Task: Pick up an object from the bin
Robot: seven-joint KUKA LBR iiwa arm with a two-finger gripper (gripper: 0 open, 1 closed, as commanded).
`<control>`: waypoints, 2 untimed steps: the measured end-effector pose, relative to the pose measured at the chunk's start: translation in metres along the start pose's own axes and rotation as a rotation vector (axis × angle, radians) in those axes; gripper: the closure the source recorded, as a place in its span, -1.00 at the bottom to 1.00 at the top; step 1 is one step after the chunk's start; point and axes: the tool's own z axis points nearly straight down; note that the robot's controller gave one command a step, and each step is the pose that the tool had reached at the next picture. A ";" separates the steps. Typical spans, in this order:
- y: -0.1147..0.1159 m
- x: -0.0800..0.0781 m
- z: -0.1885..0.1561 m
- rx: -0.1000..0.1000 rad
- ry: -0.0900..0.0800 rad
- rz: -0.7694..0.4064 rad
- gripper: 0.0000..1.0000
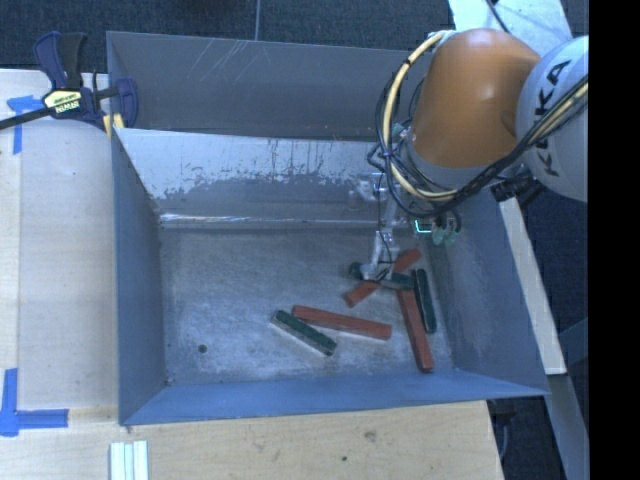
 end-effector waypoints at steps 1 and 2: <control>-0.043 0.048 0.141 0.000 0.001 0.055 -1.00; -0.042 0.043 0.134 -0.001 -0.010 0.052 1.00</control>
Offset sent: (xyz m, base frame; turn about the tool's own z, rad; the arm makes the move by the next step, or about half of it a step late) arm -0.0461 -0.0418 -0.1371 0.0512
